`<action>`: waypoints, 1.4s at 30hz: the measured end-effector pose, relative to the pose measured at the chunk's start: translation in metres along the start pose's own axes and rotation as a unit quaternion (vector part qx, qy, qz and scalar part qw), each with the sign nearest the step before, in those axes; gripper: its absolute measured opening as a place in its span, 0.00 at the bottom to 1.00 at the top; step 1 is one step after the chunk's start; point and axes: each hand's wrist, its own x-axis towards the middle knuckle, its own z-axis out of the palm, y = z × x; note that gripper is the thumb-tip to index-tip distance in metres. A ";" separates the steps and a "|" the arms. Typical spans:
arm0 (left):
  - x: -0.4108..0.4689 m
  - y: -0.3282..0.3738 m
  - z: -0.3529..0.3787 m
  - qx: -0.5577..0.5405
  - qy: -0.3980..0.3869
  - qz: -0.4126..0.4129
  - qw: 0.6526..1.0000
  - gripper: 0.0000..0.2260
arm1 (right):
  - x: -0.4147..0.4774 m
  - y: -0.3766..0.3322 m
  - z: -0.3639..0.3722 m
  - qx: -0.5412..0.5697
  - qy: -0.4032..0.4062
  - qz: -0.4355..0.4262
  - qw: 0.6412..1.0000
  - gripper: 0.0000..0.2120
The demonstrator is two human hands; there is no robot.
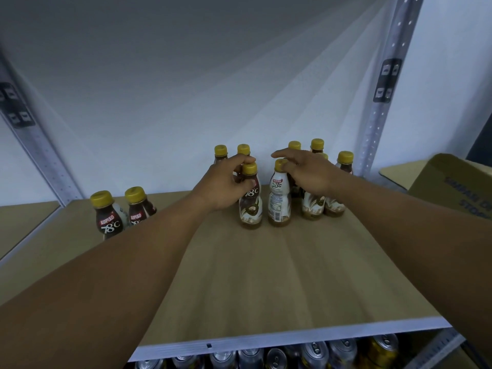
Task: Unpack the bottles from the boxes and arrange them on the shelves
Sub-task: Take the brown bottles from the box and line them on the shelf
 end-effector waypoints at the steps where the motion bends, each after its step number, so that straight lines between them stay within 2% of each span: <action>1: -0.001 -0.001 0.001 0.000 -0.003 0.001 1.000 0.23 | 0.001 0.001 -0.002 -0.012 -0.010 -0.003 1.000 0.18; 8: -0.002 -0.004 0.007 0.003 -0.001 0.007 1.000 0.24 | 0.000 0.007 -0.003 -0.036 -0.016 -0.018 0.999 0.17; 18: -0.004 -0.003 0.009 -0.008 0.002 0.013 1.000 0.24 | 0.005 0.008 0.002 -0.085 0.061 -0.022 0.994 0.14; 23: -0.005 -0.004 0.010 -0.015 0.002 0.018 1.000 0.24 | 0.004 0.007 0.004 -0.072 0.065 -0.016 0.995 0.13; 28: -0.004 -0.004 0.013 -0.021 0.006 0.016 1.000 0.24 | -0.001 0.006 -0.003 -0.015 0.020 0.003 1.000 0.25; 30: -0.004 -0.005 0.015 -0.023 0.010 0.017 1.000 0.23 | -0.001 0.007 -0.006 -0.065 -0.024 -0.012 0.998 0.30; 32: -0.003 -0.005 0.015 -0.020 0.014 0.020 1.000 0.23 | -0.001 0.010 -0.004 -0.097 -0.043 -0.026 0.994 0.29; 42: -0.004 -0.007 0.016 -0.013 0.018 0.027 0.999 0.23 | 0.004 0.020 0.016 -0.100 0.049 -0.076 0.991 0.26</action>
